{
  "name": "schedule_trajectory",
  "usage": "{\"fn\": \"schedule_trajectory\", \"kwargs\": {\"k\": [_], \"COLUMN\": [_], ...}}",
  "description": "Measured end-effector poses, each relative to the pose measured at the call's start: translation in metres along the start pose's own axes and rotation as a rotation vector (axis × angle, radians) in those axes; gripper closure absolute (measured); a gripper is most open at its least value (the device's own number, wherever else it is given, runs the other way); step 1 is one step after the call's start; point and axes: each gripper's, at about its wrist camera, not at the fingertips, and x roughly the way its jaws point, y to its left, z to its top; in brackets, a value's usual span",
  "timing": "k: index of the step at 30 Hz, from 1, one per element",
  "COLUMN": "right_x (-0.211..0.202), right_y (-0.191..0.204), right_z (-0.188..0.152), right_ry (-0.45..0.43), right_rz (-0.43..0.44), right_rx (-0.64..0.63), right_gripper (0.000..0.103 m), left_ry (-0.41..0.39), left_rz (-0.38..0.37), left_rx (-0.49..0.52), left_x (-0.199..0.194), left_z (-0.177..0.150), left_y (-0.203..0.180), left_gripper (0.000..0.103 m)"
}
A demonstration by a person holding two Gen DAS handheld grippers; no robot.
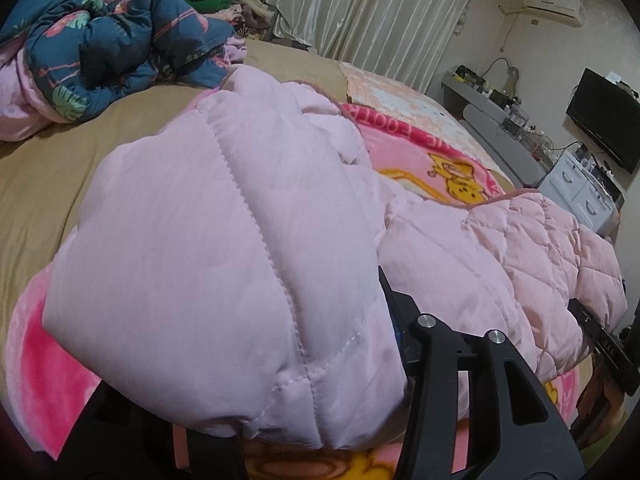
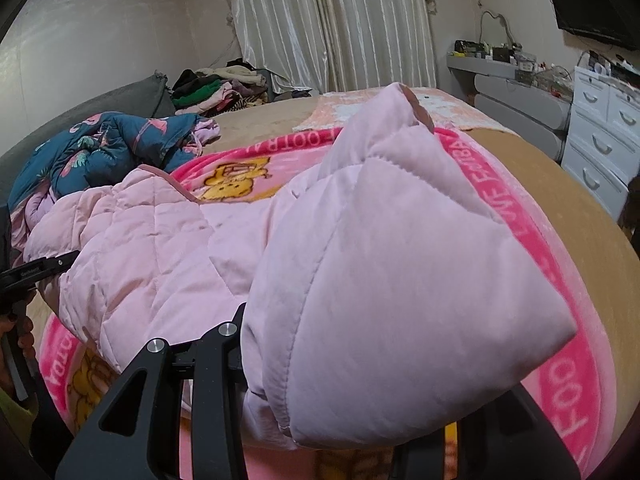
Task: Fold large clothes
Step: 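Fold the lifted jacket half over the other half with both tools, then lay the folded jacket down and open both tools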
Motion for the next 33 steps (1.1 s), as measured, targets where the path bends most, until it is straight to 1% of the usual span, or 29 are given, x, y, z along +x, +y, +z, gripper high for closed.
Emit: {"fn": "schedule_trajectory", "kwargs": {"k": [6,11,15,17,20,21,22,23,24,25,29,31,33], "right_x": [0.013,0.019,0.017,0.019,0.018,0.017,0.014,0.011,0.008,0.004,-0.012,-0.02,-0.031], "right_y": [-0.014,-0.021,-0.018,-0.02,-0.026,-0.026,-0.026,-0.027,-0.026,-0.025,-0.02,-0.019,-0.018], "right_z": [-0.024,-0.035,-0.043,-0.046,-0.047,-0.048,-0.048,-0.05,-0.051,-0.052,-0.057,-0.061,-0.065], "right_ry": [0.049,0.079,0.085,0.098,0.107,0.11,0.111,0.112,0.111,0.11,0.101,0.095,0.079], "right_rz": [-0.005,-0.006,-0.012,-0.016,-0.016,-0.022,-0.027,-0.03,-0.039,-0.049,-0.067,-0.081,-0.101], "right_rx": [0.079,0.147,0.173,0.195,0.226,0.23,0.237,0.244,0.244,0.24,0.226,0.215,0.197], "right_gripper": [0.063,0.06,0.06,0.058,0.049,0.045,0.038,0.034,0.026,0.021,0.015,0.011,0.008], "left_ry": [0.033,0.035,0.032,0.032,0.026,0.024,0.024,0.022,0.02,0.02,0.015,0.009,0.004], "left_rz": [0.02,0.035,0.047,0.051,0.06,0.065,0.068,0.07,0.076,0.078,0.081,0.077,0.08], "left_rx": [-0.034,-0.034,-0.03,-0.03,-0.019,-0.014,-0.011,-0.012,-0.009,-0.006,0.003,0.004,0.014], "left_x": [0.01,0.01,0.006,0.004,0.004,0.003,0.002,0.0,-0.002,-0.004,-0.015,-0.021,-0.027], "left_z": [-0.019,-0.027,-0.034,-0.037,-0.039,-0.04,-0.041,-0.043,-0.044,-0.045,-0.048,-0.05,-0.053], "left_y": [0.015,0.018,0.017,0.018,0.019,0.019,0.019,0.02,0.02,0.02,0.019,0.018,0.015], "left_gripper": [0.059,0.057,0.056,0.055,0.051,0.048,0.046,0.044,0.039,0.036,0.028,0.021,0.019]}}
